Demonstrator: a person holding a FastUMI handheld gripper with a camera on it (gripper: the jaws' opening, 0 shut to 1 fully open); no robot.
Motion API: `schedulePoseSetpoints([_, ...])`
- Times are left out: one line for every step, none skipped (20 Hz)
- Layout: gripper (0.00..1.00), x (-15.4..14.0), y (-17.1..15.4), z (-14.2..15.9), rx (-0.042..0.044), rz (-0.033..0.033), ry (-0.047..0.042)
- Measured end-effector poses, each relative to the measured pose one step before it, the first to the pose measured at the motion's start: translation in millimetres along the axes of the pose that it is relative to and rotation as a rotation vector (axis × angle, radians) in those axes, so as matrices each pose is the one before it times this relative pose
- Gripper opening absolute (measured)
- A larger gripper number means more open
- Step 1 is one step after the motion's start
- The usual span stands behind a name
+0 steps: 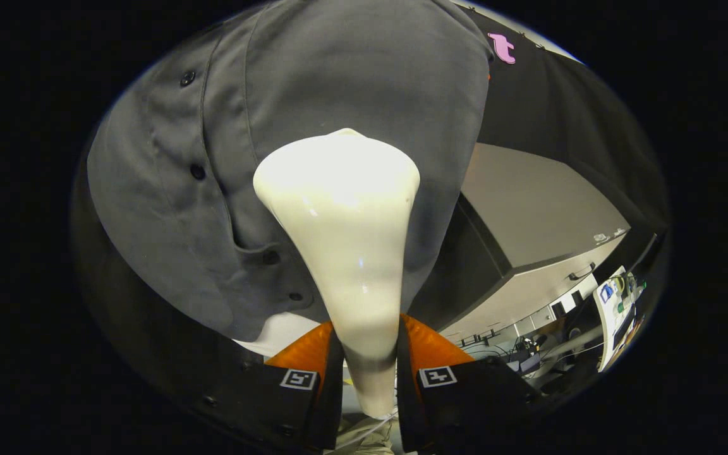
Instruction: Iron the clothes twice with a garment steamer, once on the left side and once on the right side.
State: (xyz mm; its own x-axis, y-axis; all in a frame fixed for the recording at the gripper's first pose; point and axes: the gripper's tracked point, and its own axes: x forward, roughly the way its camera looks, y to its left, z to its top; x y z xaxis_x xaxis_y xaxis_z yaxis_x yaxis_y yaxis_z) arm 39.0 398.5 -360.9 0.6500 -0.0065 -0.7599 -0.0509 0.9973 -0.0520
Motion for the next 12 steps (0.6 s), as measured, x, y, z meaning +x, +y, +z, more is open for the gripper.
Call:
schedulePoseSetpoints([0.45, 4.68, -0.78, -6.1, 0.00027, -0.00092, 0.01201])
schedulePoseSetpoints([0.45, 4.12, 0.19, -6.34, -0.00069, -0.00133, 0.01154])
schedulePoseSetpoints([0.45, 4.64, 0.35, -5.42, -0.00039, -0.00166, 0.01075])
schedulePoseSetpoints([0.45, 4.43, -0.48, -7.13, -0.00132, -0.00197, 0.01185])
schedulePoseSetpoints([0.45, 5.12, 0.9, -7.05, -0.00202, -0.00226, 0.01249])
schedulePoseSetpoints([0.45, 3.74, -0.2, -6.57, -0.00071, -0.00378, 0.01008])
schedulePoseSetpoints([0.45, 3.54, -0.4, -5.09, -0.002, -0.0037, 0.01093])
schedulePoseSetpoints([0.45, 3.46, 0.81, -6.11, -0.0006, -0.00276, 0.01032])
schedulePoseSetpoints([0.45, 4.23, 1.73, -5.9, -0.0021, -0.00231, 0.00959])
schedulePoseSetpoints([0.45, 3.57, 0.89, -4.74, -0.00196, -0.00086, 0.00989])
schedulePoseSetpoints([0.45, 3.83, 1.82, -5.62, -0.00058, -0.00027, 0.00908])
schedulePoseSetpoints([0.45, 5.51, 1.8, -5.85, -0.00116, 0.00067, 0.01053])
